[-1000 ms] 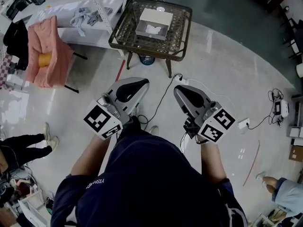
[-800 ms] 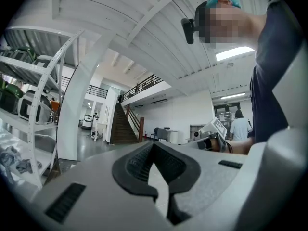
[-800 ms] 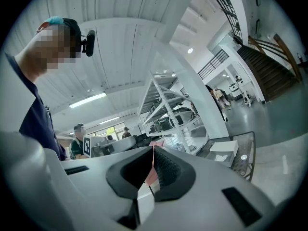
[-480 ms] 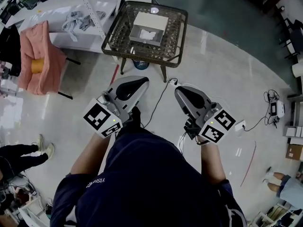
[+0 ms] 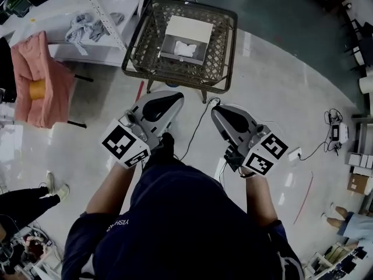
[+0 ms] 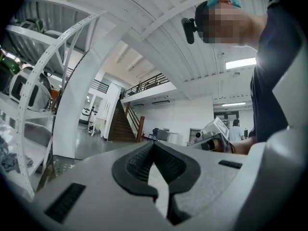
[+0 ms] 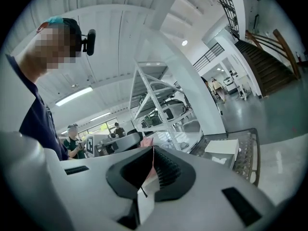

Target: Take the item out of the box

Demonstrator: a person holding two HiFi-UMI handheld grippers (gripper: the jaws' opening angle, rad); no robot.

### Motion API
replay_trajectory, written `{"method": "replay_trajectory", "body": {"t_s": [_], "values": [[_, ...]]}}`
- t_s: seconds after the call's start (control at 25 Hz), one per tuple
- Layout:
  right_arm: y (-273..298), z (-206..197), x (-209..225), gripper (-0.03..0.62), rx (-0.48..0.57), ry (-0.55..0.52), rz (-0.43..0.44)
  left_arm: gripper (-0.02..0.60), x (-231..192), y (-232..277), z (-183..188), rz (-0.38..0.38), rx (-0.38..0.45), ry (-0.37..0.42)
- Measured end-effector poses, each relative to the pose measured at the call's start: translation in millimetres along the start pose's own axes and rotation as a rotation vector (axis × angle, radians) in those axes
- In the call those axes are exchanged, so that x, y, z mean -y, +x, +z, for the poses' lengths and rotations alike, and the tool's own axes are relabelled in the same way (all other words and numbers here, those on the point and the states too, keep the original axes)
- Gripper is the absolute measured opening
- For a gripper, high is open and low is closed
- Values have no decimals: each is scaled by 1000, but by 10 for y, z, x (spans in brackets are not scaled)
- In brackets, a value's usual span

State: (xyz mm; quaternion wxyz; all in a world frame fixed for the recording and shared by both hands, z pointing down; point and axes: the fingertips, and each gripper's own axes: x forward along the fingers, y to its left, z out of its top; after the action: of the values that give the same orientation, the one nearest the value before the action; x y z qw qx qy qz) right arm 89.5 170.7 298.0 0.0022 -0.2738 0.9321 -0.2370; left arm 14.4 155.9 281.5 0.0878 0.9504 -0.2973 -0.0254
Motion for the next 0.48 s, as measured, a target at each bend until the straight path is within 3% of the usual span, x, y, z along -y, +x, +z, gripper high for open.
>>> {"method": "replay_trajectory", "body": {"t_s": [0.48], "values": [[1258, 324, 848, 25, -59, 66, -69, 8, -1486, 377, -21, -51, -53, -78]]}}
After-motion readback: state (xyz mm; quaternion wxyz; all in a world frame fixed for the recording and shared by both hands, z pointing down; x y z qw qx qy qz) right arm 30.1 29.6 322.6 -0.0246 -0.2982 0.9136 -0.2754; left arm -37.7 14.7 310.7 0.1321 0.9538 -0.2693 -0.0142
